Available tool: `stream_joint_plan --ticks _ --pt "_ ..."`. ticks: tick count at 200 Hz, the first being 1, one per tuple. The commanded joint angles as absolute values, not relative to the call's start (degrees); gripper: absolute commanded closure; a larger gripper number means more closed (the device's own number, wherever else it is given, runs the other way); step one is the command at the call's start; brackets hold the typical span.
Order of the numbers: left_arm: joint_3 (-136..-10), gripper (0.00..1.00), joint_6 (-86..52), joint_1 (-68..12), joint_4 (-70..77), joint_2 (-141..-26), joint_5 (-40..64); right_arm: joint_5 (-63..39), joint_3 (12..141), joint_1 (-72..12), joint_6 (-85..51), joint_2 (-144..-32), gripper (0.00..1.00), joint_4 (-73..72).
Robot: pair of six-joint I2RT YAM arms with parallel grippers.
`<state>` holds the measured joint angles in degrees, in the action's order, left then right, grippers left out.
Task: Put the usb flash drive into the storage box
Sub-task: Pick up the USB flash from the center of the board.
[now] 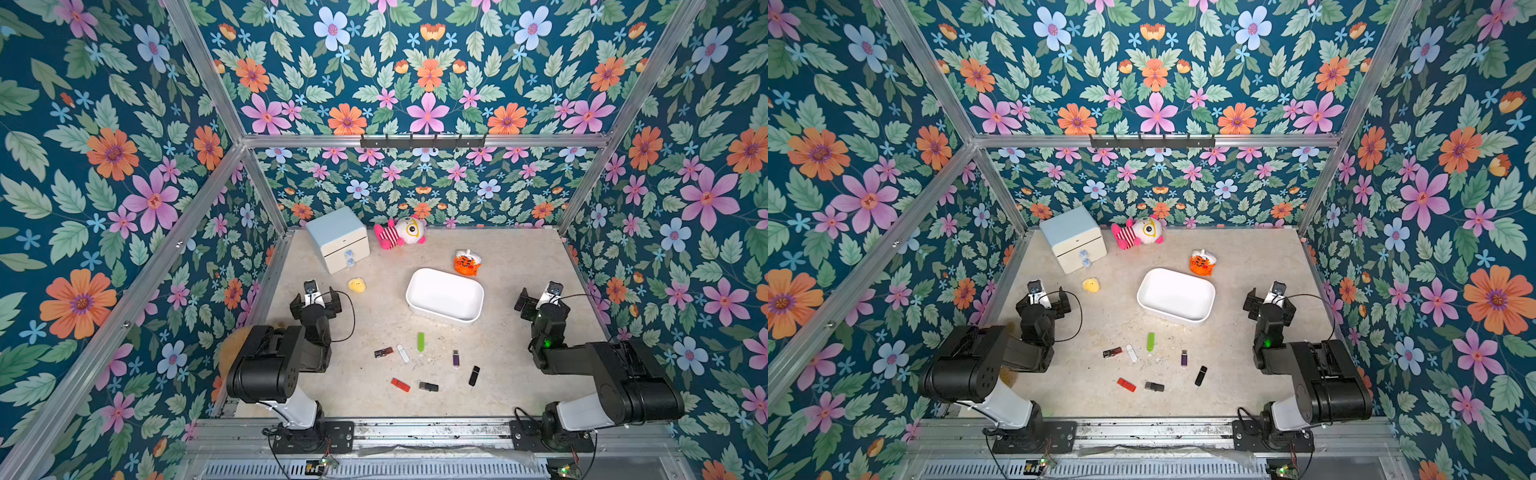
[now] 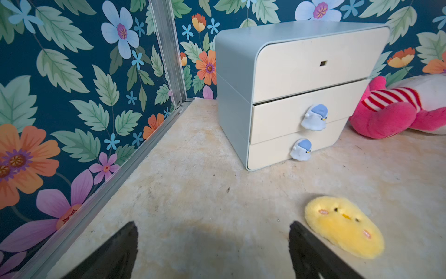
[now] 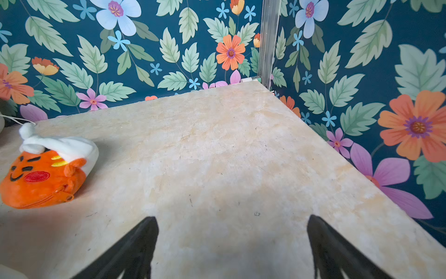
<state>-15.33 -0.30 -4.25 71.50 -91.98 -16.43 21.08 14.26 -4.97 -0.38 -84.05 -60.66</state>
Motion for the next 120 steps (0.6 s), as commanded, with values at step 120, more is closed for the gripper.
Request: stream_joint_plan --ticks 120 --pt "-15.64 0.0 -0.97 -4.05 71.58 -91.93 -16.0 20.65 14.38 -4.93 -0.93 -83.94 0.01 -61.07"
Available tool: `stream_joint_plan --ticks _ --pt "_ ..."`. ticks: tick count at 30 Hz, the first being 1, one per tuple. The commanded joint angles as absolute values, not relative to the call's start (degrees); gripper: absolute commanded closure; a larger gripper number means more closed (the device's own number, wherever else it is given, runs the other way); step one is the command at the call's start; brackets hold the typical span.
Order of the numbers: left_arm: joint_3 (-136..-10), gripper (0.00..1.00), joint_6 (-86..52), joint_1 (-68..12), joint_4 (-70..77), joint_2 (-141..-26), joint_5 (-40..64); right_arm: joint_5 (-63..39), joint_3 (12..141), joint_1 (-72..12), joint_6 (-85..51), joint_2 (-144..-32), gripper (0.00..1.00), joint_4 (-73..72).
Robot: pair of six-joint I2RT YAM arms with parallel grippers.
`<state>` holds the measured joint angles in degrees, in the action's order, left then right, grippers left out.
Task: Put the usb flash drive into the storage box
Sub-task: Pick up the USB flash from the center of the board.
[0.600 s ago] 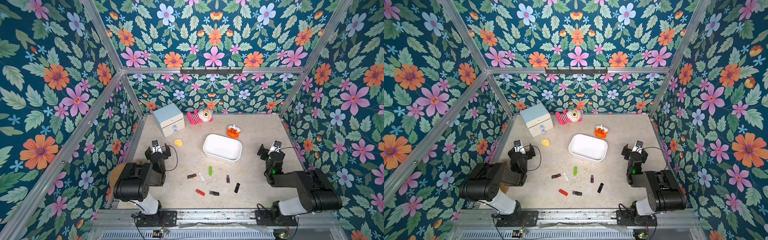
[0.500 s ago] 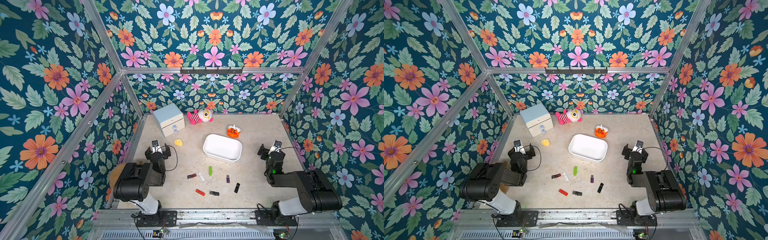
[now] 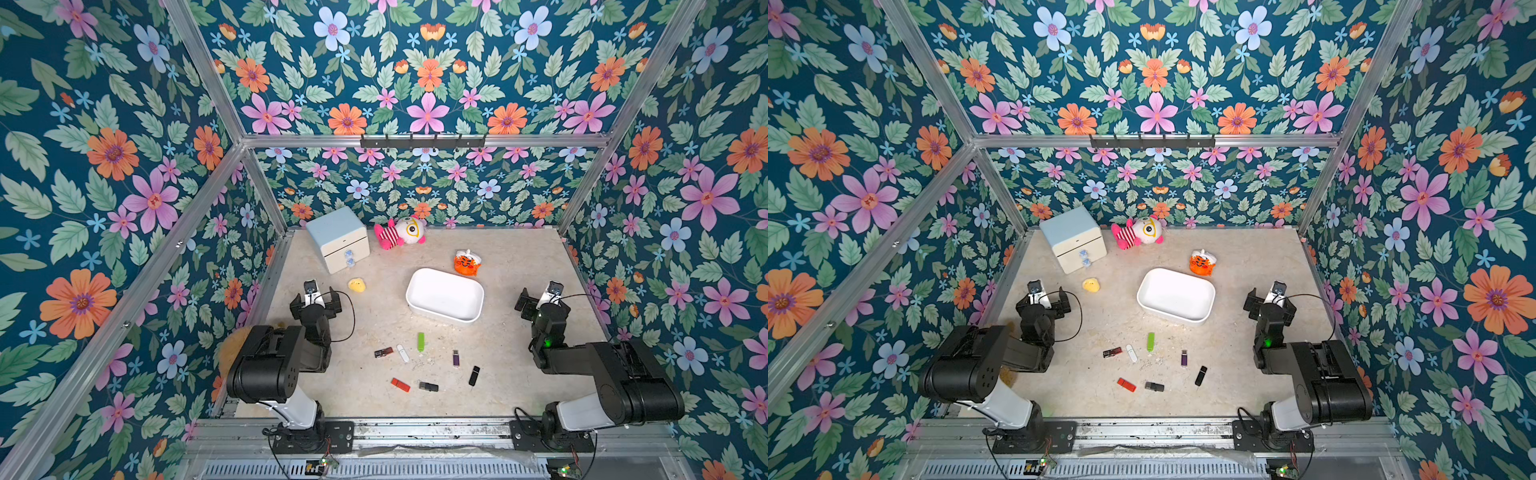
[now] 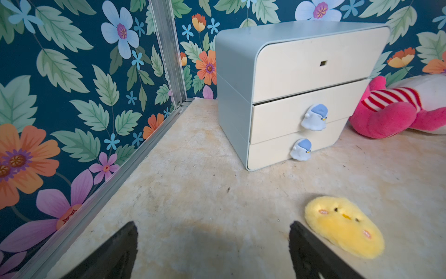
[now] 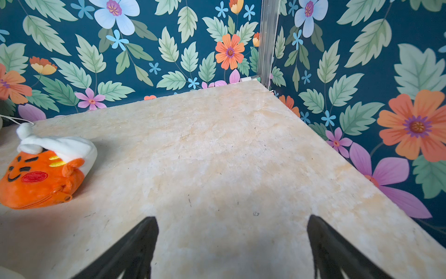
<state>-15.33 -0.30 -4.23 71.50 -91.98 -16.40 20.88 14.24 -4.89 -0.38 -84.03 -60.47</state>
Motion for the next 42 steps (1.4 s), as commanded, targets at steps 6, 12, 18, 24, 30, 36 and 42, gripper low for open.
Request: stream_joint_plan --ticks 6,12,18,24,30,36,42 --pt "-15.48 0.01 -0.97 -4.0 71.72 -91.76 -15.87 20.74 14.43 -4.94 -1.01 -83.85 0.01 -60.85" --pt "-22.41 0.01 -0.38 -7.5 52.94 -82.92 -25.96 23.2 14.19 -5.01 -1.46 -83.16 0.01 -59.94" --pt "-35.39 0.01 -6.56 -10.18 18.48 -72.69 -26.68 23.2 12.13 -6.01 -0.05 -83.22 0.01 -65.18" --pt "-39.15 0.01 -8.29 -12.47 5.31 -66.67 -20.31 23.21 12.4 -6.06 0.0 -83.23 0.01 -64.82" --pt "-40.28 0.01 -9.23 -15.4 -1.95 -64.68 -18.26 23.27 13.61 -5.8 -0.79 -82.7 0.01 -61.96" --pt "-39.96 0.0 -8.52 -16.26 -3.5 -62.19 -17.85 20.29 12.48 -5.49 0.28 -81.56 0.01 -63.15" --pt "-40.62 0.01 -8.7 -16.52 -4.96 -63.13 -21.5 23.11 17.98 -9.97 4.68 -73.04 0.01 -46.18"
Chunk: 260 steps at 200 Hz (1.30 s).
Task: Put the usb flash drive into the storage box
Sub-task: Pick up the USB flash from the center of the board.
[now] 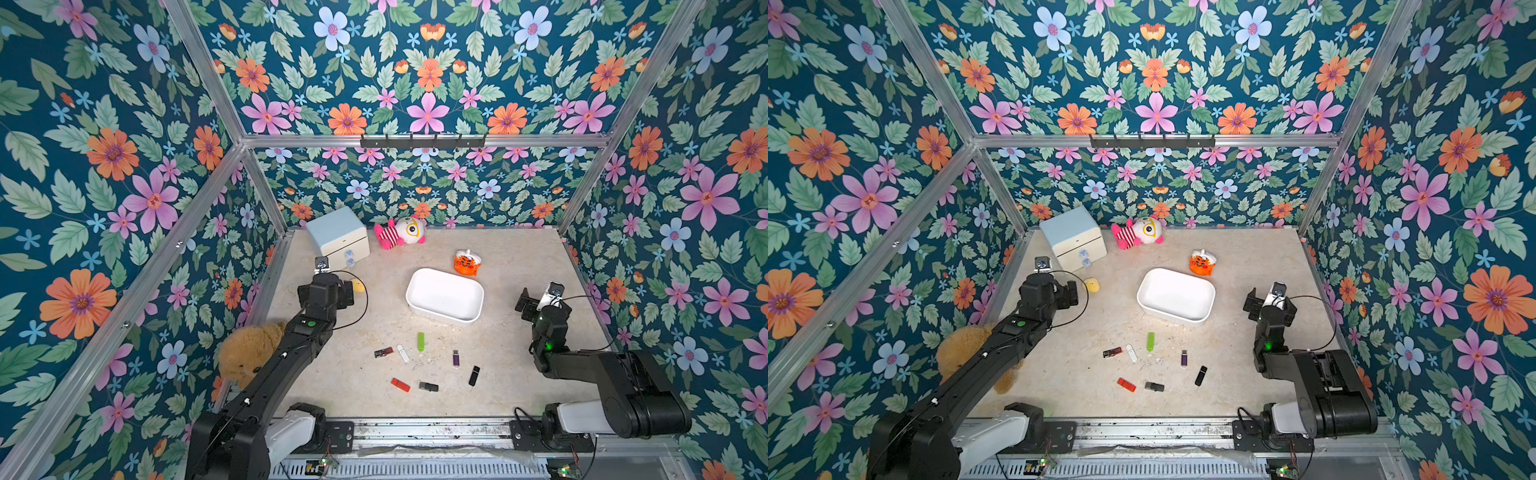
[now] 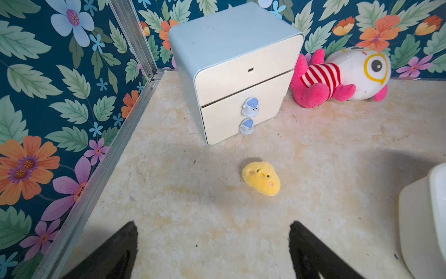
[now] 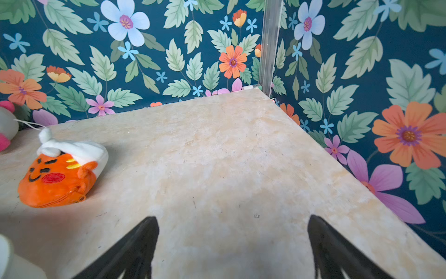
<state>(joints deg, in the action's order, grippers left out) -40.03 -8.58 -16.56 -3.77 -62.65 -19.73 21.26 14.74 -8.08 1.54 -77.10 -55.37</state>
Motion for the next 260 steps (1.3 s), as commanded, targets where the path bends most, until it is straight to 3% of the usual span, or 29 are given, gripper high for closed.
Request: stream_joint_plan --ticks 1,16,49,72,117,164,207,260 --pt "-40.98 0.01 -8.7 -16.59 -5.25 -63.5 -21.29 24.59 18.95 -10.86 5.1 -71.36 0.01 -44.22" --pt "-41.68 0.0 -9.09 -16.83 -6.18 -64.46 -20.99 27.94 21.95 -13.9 6.05 -65.67 0.01 -36.03" --pt "-42.84 0.0 -12.86 -17.55 -10.46 -66.43 -22.8 34.72 37.42 -20.14 -3.2 -55.64 0.01 -0.25" --pt "-42.22 0.01 -13.87 -18.86 -10.88 -66.28 -22.16 39.17 49.45 -22.57 -14.14 -56.27 0.01 24.5" --pt "-42.2 0.01 -16.09 -20.71 -13.15 -64.88 -20.7 30.67 62.41 -28.24 -34.77 -62.49 0.01 57.91" --pt "-42.09 0.01 -18.95 -22.29 -17.2 -64.26 -18.99 21.61 60.9 -38.08 -49.08 -63.57 0.01 66.96" --pt "-41.58 0.01 -21.52 -24.56 -19.42 -63.11 -19.41 12.23 53.05 -44.15 -55.93 -62.88 0.01 62.21" --pt "-42.57 0.01 -25.09 -28.02 -22.97 -64.06 -19.2 4.77 46.5 -45.78 -55.46 -65.98 0.16 50.74"
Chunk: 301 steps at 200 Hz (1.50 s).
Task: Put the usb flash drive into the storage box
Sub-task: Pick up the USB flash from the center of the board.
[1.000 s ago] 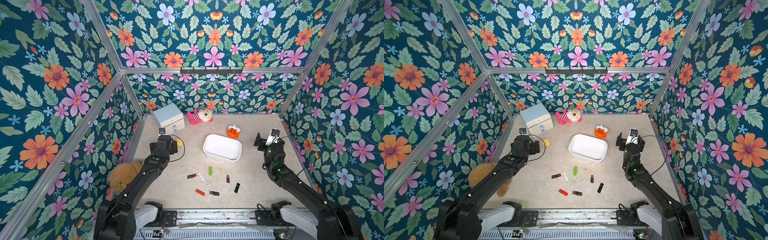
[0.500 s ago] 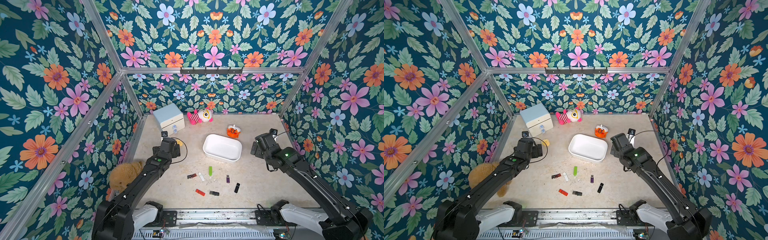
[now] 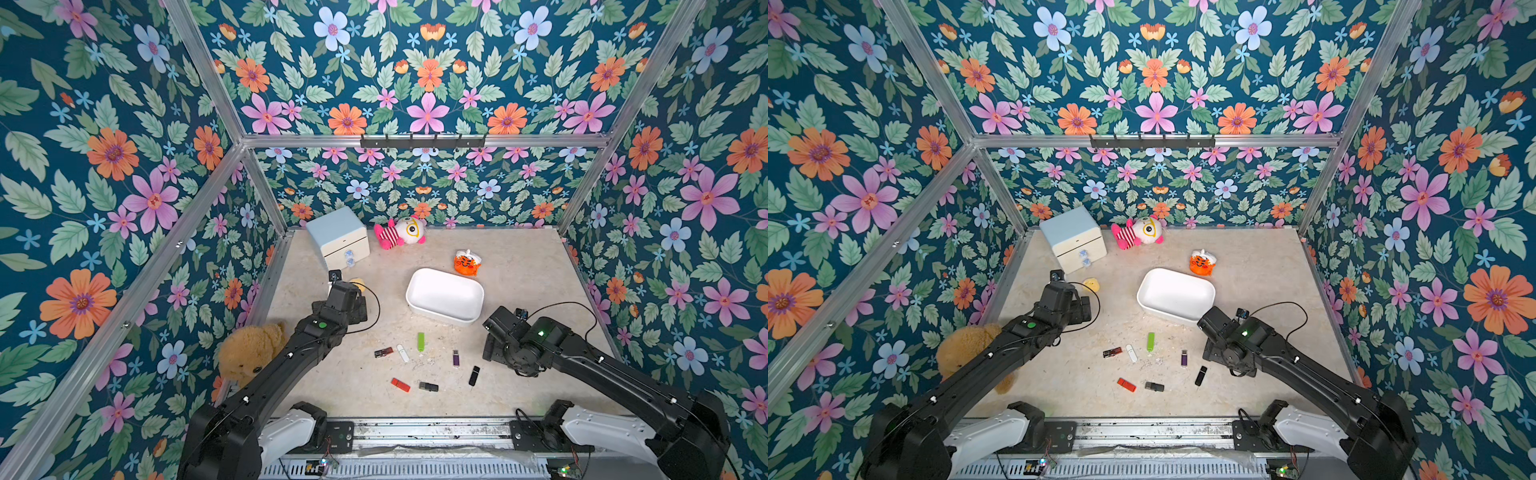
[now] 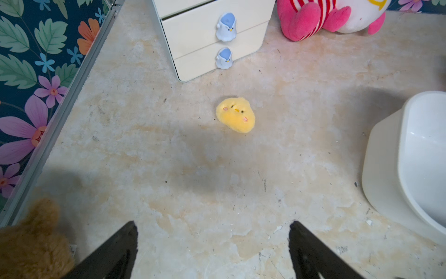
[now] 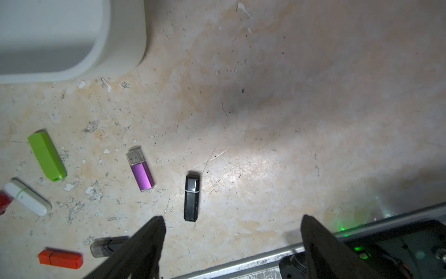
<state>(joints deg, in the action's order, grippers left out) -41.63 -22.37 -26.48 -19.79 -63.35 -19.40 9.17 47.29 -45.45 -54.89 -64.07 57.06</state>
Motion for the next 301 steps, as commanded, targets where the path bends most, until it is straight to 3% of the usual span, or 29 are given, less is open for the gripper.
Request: stream_joint_plan --ticks 1,59,147,238,301 --pt "-42.64 0.01 -25.2 -28.12 -23.17 -64.11 -19.18 4.67 46.49 -45.79 -55.41 -66.12 0.16 50.64" --pt "-45.1 0.01 -34.58 -32.9 -35.92 -64.55 -17.08 0.67 46.21 -46.57 -53.26 -74.41 0.32 44.48" --pt "-42.03 0.0 -40.34 -35.79 -41.04 -58.32 -14.04 0.88 46.67 -47.96 -52.75 -83.17 0.45 43.15" --pt "-41.88 0.01 -41.7 -37.87 -42.12 -59.86 -14.51 -0.42 44.62 -51.23 -54.98 -85.54 0.48 40.74" --pt "-40.97 0.01 -44.68 -40.66 -43.6 -59.87 -14.24 -1.41 44.3 -51.32 -54.49 -86.56 0.57 39.55"
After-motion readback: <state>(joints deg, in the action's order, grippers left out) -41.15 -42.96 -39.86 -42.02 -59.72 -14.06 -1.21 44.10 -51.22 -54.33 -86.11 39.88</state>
